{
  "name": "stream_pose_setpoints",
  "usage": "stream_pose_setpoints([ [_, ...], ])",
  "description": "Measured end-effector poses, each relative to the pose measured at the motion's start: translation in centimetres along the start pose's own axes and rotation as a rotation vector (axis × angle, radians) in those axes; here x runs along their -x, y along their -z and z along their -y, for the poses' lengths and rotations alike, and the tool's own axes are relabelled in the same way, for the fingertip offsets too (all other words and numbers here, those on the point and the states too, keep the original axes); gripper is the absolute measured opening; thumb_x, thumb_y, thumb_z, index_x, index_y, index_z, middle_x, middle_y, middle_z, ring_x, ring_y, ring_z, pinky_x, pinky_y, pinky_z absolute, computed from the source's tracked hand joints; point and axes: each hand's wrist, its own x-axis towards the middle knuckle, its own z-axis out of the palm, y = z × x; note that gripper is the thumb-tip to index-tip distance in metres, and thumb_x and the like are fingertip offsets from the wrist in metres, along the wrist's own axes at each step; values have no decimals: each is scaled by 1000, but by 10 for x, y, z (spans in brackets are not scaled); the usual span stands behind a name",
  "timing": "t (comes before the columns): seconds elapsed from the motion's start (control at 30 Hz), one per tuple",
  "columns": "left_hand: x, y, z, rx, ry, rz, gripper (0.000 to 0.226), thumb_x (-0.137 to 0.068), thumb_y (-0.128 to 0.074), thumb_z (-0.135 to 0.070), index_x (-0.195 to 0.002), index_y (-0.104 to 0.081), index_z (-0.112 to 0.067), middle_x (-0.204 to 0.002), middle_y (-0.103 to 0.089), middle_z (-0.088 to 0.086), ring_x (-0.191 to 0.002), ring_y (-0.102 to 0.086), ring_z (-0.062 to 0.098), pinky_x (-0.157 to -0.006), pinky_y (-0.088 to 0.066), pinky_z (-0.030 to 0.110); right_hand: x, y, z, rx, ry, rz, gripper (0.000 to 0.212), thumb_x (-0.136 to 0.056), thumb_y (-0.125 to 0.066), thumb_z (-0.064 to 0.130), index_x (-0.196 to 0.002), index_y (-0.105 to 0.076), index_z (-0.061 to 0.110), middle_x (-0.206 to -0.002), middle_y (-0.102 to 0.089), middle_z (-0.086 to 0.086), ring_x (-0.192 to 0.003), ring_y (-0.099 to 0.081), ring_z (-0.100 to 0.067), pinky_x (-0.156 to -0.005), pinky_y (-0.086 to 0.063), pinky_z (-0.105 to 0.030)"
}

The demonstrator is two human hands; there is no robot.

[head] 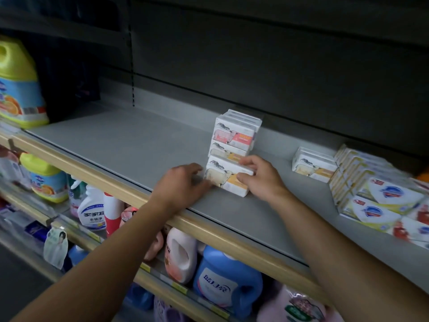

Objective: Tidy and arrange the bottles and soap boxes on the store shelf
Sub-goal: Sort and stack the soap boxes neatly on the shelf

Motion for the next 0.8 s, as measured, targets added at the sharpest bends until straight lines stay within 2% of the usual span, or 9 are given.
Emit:
stream_pose_setpoints([
  [0.03,1,2,-3,84,15,-35,45,-84,-63,-50,-123,-59,-29,-114,-66,-6,-108,-61,17,-92,-49,37,9,5,-1,-80,-19,16,26,-86,-68,7,-103,-63,26,-113,-65,2,-87,-65,-12,-52,-49,-14],
  [0.13,6,4,-20,384,-15,-90,43,-87,-68,-36,-127,-58,-24,-116,-65,-7,-110,-61,12,-95,-48,32,33,21,-2,-241,-32,64,24,-89,-65,0,-105,-66,18,-109,-70,-4,-87,-68,-15,-76,-56,-30],
  [0.2,14,0,-37,591,-48,10,40,-86,-70,-30,-124,-59,-24,-111,-68,-2,-101,-65,14,-89,-53,29,49,30,-4,-370,-38,89,24,-90,-62,-3,-102,-66,17,-101,-72,-4,-82,-69,-14,-75,-57,-30],
  [0.3,25,-13,-65,815,-76,155,31,-88,-70,-17,-118,-61,-22,-98,-73,2,-87,-70,16,-71,-56,25,69,45,-12,-543,-60,83,23,-92,-60,-2,-97,-67,19,-87,-73,-2,-72,-71,-11,-61,-57,-25],
  [0.4,30,-29,-91,1021,7,207,24,-89,-66,-14,-113,-62,-10,-91,-73,10,-79,-72,22,-58,-58,33,84,61,-29,-562,-51,-12,18,-92,-62,4,-102,-68,18,-96,-74,-7,-79,-72,-17,-68,-60,-33],
  [0.47,31,-43,-106,1096,79,212,23,-89,-67,-15,-109,-63,-4,-93,-73,15,-79,-72,26,-57,-58,35,91,74,-44,-498,-3,-77,23,-90,-67,10,-110,-67,21,-104,-73,-1,-89,-72,-23,-79,-60,-42],
  [0.63,25,-72,-130,1176,241,254,18,-89,-67,-22,-102,-67,-9,-100,-74,15,-83,-73,25,-59,-58,34,103,98,-80,-375,144,-17,76,-80,-74,2,-139,-44,37,-137,-51,19,-112,-63,-8,-91,-53,-25],
  [0.7,21,-76,-130,1151,275,279,13,-89,-68,-23,-96,-69,-12,-98,-74,14,-81,-72,23,-58,-58,32,104,99,-91,-371,141,5,76,-81,-73,1,-136,-44,44,-131,-54,26,-111,-64,-6,-91,-53,-26],
  [0.8,18,-76,-121,1173,267,302,14,-90,-65,-24,-81,-75,-19,-88,-73,10,-77,-72,20,-59,-58,32,100,96,-96,-354,119,-41,58,-82,-74,9,-123,-54,45,-122,-61,19,-100,-67,-5,-85,-55,-24],
])
